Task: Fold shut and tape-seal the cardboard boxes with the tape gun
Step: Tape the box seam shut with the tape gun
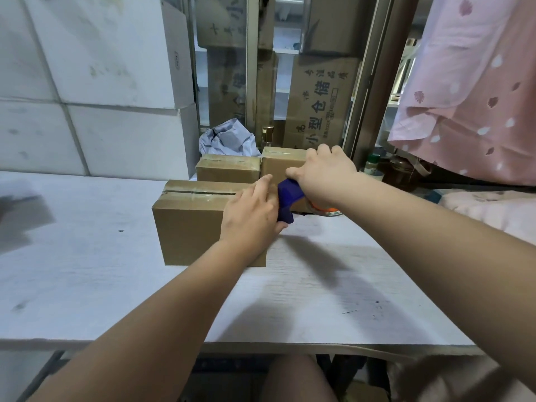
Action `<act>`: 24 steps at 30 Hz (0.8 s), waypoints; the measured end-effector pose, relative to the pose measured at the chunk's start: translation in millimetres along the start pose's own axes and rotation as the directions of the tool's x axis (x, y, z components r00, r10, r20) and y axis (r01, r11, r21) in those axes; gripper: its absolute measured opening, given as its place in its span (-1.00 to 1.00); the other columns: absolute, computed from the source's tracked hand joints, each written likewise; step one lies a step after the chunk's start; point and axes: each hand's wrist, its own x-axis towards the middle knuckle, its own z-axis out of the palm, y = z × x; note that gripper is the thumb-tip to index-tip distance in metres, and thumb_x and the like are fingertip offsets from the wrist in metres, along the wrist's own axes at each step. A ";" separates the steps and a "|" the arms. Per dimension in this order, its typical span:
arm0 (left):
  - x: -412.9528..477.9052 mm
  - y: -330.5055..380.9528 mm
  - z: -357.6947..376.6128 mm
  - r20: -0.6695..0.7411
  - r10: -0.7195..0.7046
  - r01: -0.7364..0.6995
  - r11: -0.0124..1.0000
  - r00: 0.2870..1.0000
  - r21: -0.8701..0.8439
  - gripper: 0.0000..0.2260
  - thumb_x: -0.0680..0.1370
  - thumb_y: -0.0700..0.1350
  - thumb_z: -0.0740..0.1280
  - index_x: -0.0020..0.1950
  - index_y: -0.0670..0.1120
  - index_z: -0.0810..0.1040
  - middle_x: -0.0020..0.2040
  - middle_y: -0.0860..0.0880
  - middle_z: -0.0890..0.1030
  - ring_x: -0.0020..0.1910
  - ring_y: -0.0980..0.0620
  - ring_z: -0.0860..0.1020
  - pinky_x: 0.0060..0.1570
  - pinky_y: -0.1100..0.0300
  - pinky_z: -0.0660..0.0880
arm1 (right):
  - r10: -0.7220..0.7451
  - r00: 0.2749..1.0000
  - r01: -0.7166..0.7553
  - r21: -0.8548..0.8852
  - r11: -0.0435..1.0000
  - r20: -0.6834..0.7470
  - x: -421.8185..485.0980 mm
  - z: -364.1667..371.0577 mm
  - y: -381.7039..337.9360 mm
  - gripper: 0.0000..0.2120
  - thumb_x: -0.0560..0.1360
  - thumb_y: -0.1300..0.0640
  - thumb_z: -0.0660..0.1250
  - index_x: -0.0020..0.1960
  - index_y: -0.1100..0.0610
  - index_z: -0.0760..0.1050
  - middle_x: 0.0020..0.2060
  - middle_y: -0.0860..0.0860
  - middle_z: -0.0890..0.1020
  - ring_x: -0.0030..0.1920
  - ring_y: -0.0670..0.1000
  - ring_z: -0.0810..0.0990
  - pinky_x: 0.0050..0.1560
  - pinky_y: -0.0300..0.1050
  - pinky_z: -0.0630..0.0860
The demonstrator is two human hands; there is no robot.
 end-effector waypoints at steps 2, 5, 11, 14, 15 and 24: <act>1.1 -1.0 -1.5 0.020 -0.007 0.008 1.000 1.000 -0.024 -0.36 0.51 0.26 0.25 0.45 -0.10 0.26 0.50 0.01 0.18 0.38 0.01 0.31 0.25 0.15 0.31 | 0.001 1.000 -0.002 0.028 1.000 0.029 1.5 -0.5 3.2 -0.66 0.60 0.13 0.13 0.35 -0.07 0.28 0.13 0.18 0.42 0.17 0.20 0.37 0.02 0.01 0.28; 2.8 -2.0 -0.4 0.061 -0.005 0.007 1.000 0.998 -0.024 -0.37 0.52 0.28 0.20 0.44 -0.10 0.29 0.49 0.01 0.24 0.43 0.01 0.26 0.33 0.15 0.23 | -0.003 0.996 0.001 0.024 1.000 0.089 -0.9 -3.0 13.5 -0.63 0.59 0.15 0.13 0.36 -0.11 0.27 0.14 0.16 0.43 0.18 0.20 0.38 0.02 0.02 0.30; 3.2 -0.1 -1.9 0.106 -0.037 0.036 0.999 0.994 0.008 -0.29 0.58 0.19 0.18 0.56 -0.05 -0.10 0.54 -0.04 0.15 0.49 -0.02 0.17 0.38 0.10 0.22 | 0.002 0.991 -0.013 0.077 0.997 0.130 -8.2 -17.3 57.3 -0.51 0.56 0.19 0.20 0.40 -0.17 0.21 -0.02 0.10 0.35 0.07 0.16 0.37 -0.04 0.03 0.32; 2.6 1.2 -3.5 0.115 -0.072 0.071 0.997 0.991 0.009 -0.36 0.61 0.11 0.14 0.56 -0.09 -0.09 0.55 -0.04 0.12 0.50 0.00 0.16 0.38 0.13 0.21 | 0.016 0.988 -0.028 0.080 0.996 0.155 -11.1 -18.7 57.5 -0.48 0.54 0.21 0.24 0.40 -0.15 0.20 -0.04 0.08 0.34 -0.02 0.12 0.32 -0.07 0.01 0.33; 2.7 0.9 -3.9 0.124 -0.078 0.079 0.997 0.989 0.001 -0.39 0.62 0.09 0.13 0.56 -0.10 -0.05 0.56 -0.04 0.09 0.50 0.00 0.15 0.39 0.13 0.20 | 0.017 0.986 -0.029 0.070 0.997 0.164 -11.2 -17.5 53.3 -0.49 0.55 0.20 0.24 0.40 -0.15 0.20 -0.03 0.09 0.34 0.00 0.13 0.33 -0.06 0.01 0.32; 5.6 3.9 -6.8 0.162 -0.087 0.090 0.996 0.983 -0.009 -0.64 0.61 -0.04 0.15 0.41 -0.03 0.35 0.52 -0.04 0.19 0.41 -0.07 0.30 0.24 0.09 0.35 | 0.064 0.977 -0.064 -0.009 0.998 0.202 -3.4 -10.8 19.1 -0.56 0.57 0.18 0.21 0.39 -0.08 0.22 0.14 0.16 0.42 0.20 0.19 0.36 0.04 0.01 0.31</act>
